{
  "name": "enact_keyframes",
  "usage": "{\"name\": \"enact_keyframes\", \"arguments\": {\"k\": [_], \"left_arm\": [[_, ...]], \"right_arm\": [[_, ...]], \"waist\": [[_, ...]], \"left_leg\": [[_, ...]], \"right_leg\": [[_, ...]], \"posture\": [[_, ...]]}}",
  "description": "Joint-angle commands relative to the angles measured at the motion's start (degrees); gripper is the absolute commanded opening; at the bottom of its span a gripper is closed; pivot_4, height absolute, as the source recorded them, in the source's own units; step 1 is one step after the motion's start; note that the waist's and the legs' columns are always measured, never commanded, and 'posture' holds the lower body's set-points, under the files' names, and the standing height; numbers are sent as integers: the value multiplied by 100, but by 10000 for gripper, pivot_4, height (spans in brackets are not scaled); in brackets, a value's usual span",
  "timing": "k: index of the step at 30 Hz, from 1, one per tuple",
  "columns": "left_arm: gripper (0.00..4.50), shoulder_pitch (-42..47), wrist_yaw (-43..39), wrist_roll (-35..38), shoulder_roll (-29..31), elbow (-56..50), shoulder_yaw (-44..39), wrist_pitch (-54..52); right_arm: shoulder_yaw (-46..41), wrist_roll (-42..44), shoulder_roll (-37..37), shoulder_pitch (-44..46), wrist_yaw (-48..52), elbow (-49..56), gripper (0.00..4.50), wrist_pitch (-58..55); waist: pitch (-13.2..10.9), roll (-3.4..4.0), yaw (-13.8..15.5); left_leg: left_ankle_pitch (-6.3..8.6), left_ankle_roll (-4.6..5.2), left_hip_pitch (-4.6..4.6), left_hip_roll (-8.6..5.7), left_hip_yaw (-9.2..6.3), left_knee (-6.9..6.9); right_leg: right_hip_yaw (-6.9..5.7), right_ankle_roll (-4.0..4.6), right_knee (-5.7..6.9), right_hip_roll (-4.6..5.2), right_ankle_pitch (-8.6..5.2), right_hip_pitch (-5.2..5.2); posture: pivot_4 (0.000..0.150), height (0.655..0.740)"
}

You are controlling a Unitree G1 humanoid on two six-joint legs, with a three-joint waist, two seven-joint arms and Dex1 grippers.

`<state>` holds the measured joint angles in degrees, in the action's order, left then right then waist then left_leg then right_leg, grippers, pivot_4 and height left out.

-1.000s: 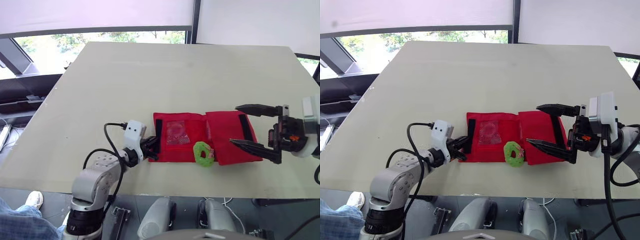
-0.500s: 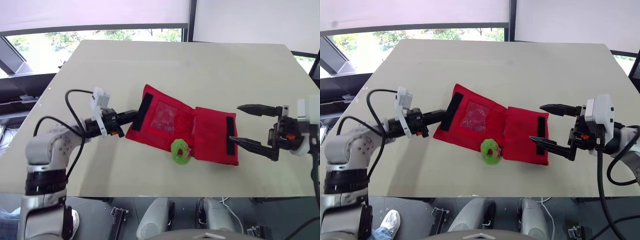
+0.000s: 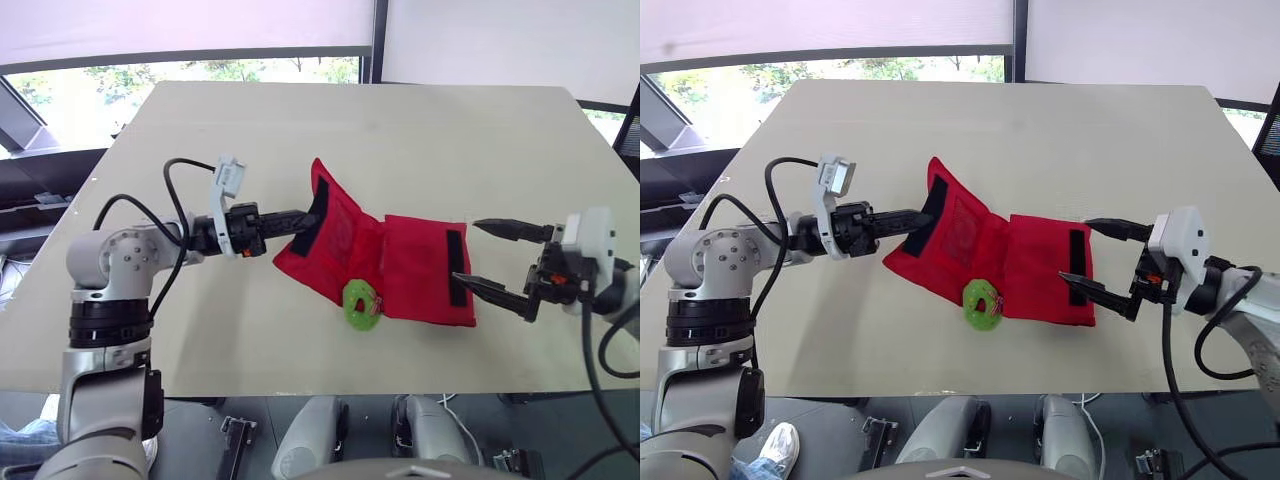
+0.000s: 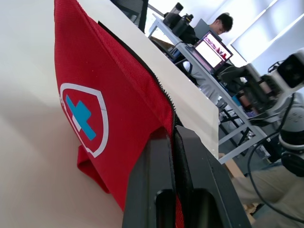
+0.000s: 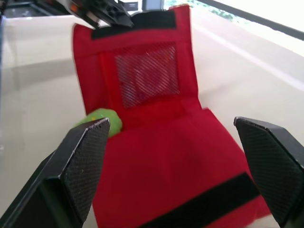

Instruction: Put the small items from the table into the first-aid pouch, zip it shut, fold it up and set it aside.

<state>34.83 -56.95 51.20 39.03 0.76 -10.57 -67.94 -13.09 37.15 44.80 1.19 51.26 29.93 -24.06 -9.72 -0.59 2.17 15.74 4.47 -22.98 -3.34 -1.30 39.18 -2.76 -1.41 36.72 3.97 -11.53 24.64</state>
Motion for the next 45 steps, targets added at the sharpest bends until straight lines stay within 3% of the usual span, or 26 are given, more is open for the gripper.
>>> {"name": "enact_keyframes", "arguments": {"k": [1, 5, 6, 8, 9, 17, 25, 31, 45], "left_arm": [[0, 176, -49, 158, -24, -40, -13, -38], [0, 280, -123, 118, -19, 87, 25, -22], [0, 316, -160, 106, -12, 130, 43, -9], [0, 360, -250, 101, 8, 172, 87, 18], [0, 382, -272, 129, -3, 178, 92, 2], [0, 656, -175, 368, -546, 30, 247, -88], [0, 809, 196, 271, -1512, 99, 594, 38], [0, 817, 797, -646, -2284, 805, 1204, 738], [0, 988, 832, -898, -3004, 1091, 1394, 844]], "right_arm": [[255, -324, -276, 165, 222, -551, 36184, 591], [670, -804, -603, 576, 473, -1439, 17288, 1206], [854, -1001, -667, 709, 559, -1699, 8308, 1399], [1113, -1312, -786, 913, 642, -2091, 1541, 1691], [1188, -1403, -865, 997, 605, -2266, 728, 1738], [1985, -2590, -1019, 1364, 421, -3436, 728, 2067], [2113, -2799, -1143, 1457, 264, -3468, 728, 1970], [2106, -2869, -1191, 1480, 132, -3423, 728, 1915], [2098, -2943, -1246, 1318, -110, -3164, 728, 1749]], "waist": [[0, 0, -2], [-2, 3, -19], [-3, 5, -18], [-3, 1, -31], [-5, 1, -38], [-4, -1, -81], [4, -7, -146], [10, -7, -134], [10, -7, -134]], "left_leg": [[0, -1, 0, 0, 0, 0], [-2, -4, 4, -1, 1, 2], [-5, -8, 6, -1, 0, 1], [-6, -9, 7, -2, 0, 0], [-7, -12, 8, -1, -1, 1], [-10, -17, 10, -6, -3, 1], [-14, -24, 24, -5, -6, 1], [-16, -27, 35, -2, -5, 0], [-16, -28, 35, 0, -5, 0]], "right_leg": [[1, 0, 0, 0, 0, 0], [3, 0, 4, -3, 0, 0], [4, 0, 4, -6, 0, 0], [6, 1, 5, -7, 0, 0], [5, 1, 5, -9, 0, -1], [11, 1, 7, -8, 1, -2], [12, 1, 12, -13, 2, -12], [17, 2, 13, -20, 2, -22], [23, 2, 13, -25, 2, -19]], "posture": [[1500, 7395], [1500, 7395], [1500, 7395], [1500, 7395], [1500, 7395], [1500, 7395], [1500, 7395], [1500, 7395], [1500, 7395]]}}
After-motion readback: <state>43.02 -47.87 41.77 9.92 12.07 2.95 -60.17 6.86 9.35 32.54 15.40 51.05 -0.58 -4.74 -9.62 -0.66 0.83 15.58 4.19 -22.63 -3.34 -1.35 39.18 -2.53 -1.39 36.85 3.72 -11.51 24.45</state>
